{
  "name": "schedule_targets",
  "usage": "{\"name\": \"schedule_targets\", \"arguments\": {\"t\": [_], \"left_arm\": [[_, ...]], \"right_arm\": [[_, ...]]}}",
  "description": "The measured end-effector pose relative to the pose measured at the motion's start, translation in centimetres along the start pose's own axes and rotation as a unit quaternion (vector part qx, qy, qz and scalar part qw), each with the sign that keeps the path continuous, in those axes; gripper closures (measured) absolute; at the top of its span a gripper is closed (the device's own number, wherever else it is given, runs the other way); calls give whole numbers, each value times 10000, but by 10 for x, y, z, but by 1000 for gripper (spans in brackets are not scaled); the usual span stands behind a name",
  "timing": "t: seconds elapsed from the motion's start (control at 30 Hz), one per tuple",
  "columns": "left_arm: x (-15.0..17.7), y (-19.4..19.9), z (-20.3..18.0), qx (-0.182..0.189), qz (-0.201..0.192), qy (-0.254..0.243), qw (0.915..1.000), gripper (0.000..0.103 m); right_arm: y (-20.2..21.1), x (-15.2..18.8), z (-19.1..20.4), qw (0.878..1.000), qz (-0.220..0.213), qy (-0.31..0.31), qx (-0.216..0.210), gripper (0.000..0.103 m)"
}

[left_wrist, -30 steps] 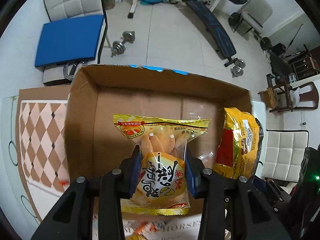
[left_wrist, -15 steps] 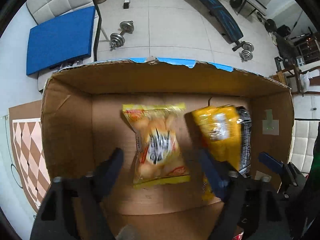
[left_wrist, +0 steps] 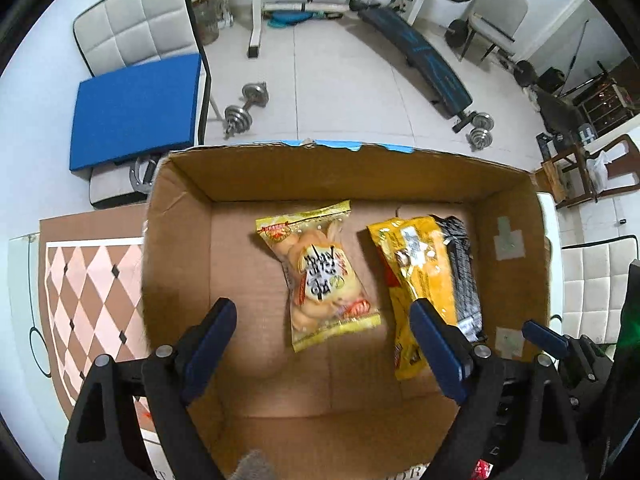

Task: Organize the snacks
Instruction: 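Carry both packets into the cardboard box and open both tools, then withdraw both tools from the box toward the remaining snacks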

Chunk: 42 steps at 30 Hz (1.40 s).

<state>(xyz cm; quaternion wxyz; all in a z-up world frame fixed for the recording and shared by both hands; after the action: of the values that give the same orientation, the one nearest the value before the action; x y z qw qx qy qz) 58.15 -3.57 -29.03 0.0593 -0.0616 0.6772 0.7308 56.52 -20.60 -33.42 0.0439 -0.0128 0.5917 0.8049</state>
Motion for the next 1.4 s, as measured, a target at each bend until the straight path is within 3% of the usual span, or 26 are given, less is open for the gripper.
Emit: {"name": "schedule_targets", "arguments": {"t": [0.1,0.47,0.67,0.93,1.1,1.27,1.4], "left_arm": [[15,18,4,103,-135,64,9998,14],[83,86,8,-307,-931,281,9948,14],[115,118,10,-241,-1087,459,9927,14],[151,152,25,-242,-1250,754,9890,14],[185,131,54,-595,-933,1055,9882,14],[224,78,83,-799,-184,1389,9869,14],[257,34,101,-977,337,1542,9826,14]], "right_arm": [[23,21,6,9998,-169,72,-45,5],[99,88,13,9961,-784,392,0,4],[135,118,11,9934,-1022,520,10,4],[174,157,18,9910,-1169,552,-356,4],[144,184,19,9944,-727,294,-707,4],[56,213,15,9945,384,-166,-958,4],[-12,233,10,9828,1060,-877,-1232,5]]}}
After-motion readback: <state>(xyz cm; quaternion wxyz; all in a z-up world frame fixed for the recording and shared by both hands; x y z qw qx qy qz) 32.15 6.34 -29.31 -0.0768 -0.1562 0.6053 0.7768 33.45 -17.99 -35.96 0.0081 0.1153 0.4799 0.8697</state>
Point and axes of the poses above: each gripper's, at about its wrist camera, not at the fingertips, and y roughly against the way its jaws point, z to its left, x to its underside, the point moved 5 cm from there along -y, roughly the way its jaws point, and after that the axes turned 12 degrees about -x, right-handed, at the moved point
